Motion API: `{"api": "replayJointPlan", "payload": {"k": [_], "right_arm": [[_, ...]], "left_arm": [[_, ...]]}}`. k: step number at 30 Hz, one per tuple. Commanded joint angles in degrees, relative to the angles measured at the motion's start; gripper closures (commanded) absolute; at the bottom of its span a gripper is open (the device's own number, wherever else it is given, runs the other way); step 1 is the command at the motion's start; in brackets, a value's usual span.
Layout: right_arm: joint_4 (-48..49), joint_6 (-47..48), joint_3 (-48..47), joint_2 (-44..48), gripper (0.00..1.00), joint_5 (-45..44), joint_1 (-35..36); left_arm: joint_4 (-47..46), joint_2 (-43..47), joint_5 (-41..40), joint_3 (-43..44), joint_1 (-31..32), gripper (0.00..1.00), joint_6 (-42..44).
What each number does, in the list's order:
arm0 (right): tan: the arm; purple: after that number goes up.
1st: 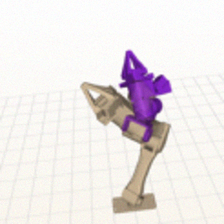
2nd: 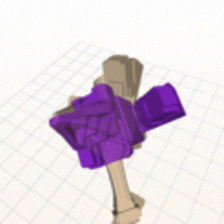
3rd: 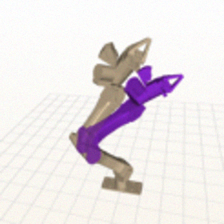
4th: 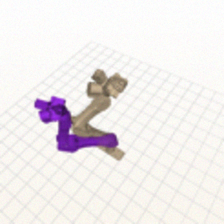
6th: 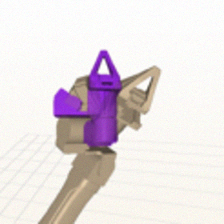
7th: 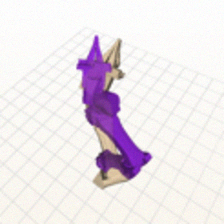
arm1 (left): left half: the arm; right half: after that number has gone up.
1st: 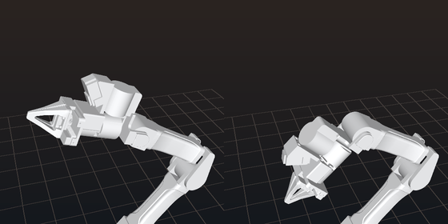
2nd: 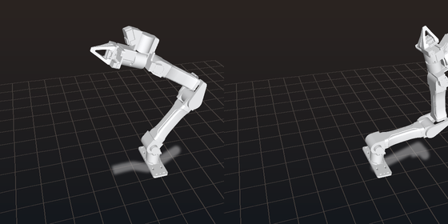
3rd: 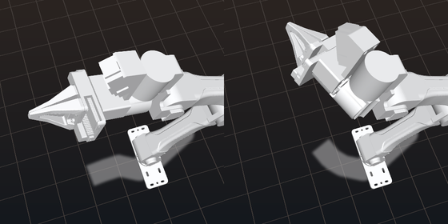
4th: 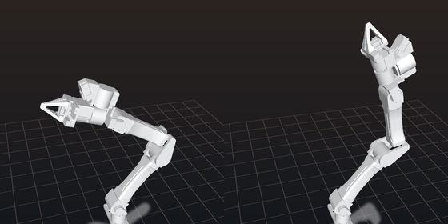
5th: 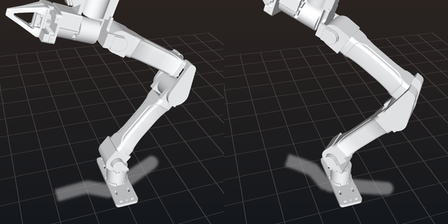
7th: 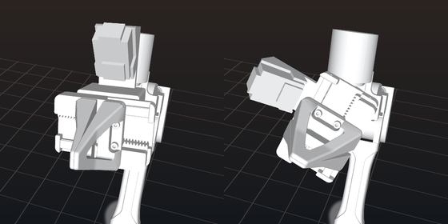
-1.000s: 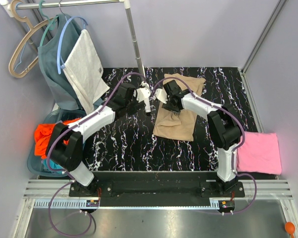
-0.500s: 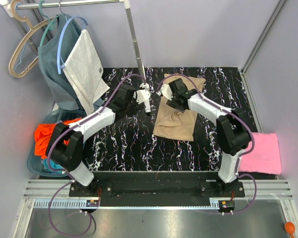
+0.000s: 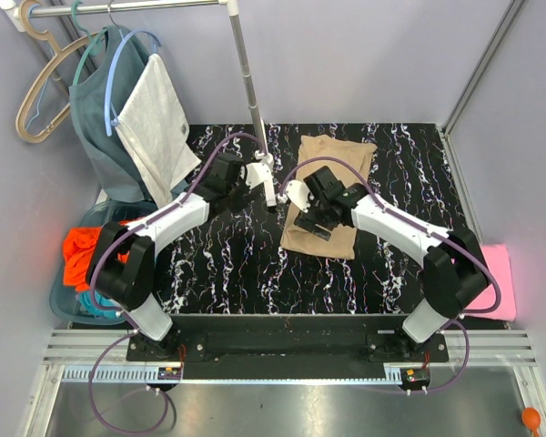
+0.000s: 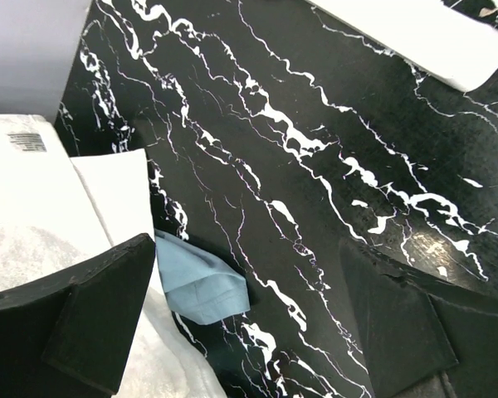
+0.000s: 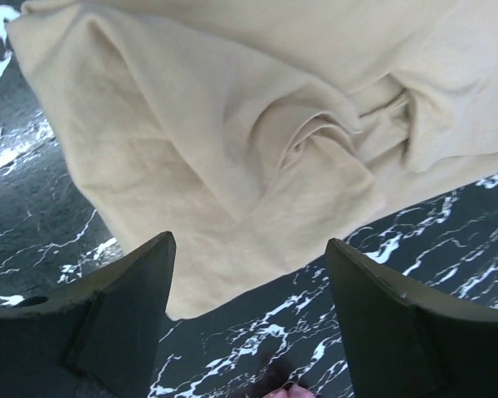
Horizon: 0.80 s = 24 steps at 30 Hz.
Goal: Fold and stack the t-shirts
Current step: Fold the tshirt
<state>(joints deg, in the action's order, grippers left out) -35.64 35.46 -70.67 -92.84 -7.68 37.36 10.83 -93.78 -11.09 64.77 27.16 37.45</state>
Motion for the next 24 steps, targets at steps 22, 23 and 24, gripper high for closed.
{"api": "replayJointPlan", "payload": {"k": [22,23,24], "right_arm": [[5.1,0.0,-1.9,-11.0,0.48,2.3,0.1],[5.2,0.1,-2.0,-11.3,0.54,2.2,0.1],[5.2,0.1,-2.0,-11.5,0.60,2.0,0.0]], "left_arm": [[-3.4,-1.0,2.9,0.0,-3.0,0.01,0.4],[-3.4,-1.0,2.9,-0.1,-3.2,0.01,0.4],[-3.5,-1.1,2.9,-0.3,-3.2,0.01,0.3]]}}
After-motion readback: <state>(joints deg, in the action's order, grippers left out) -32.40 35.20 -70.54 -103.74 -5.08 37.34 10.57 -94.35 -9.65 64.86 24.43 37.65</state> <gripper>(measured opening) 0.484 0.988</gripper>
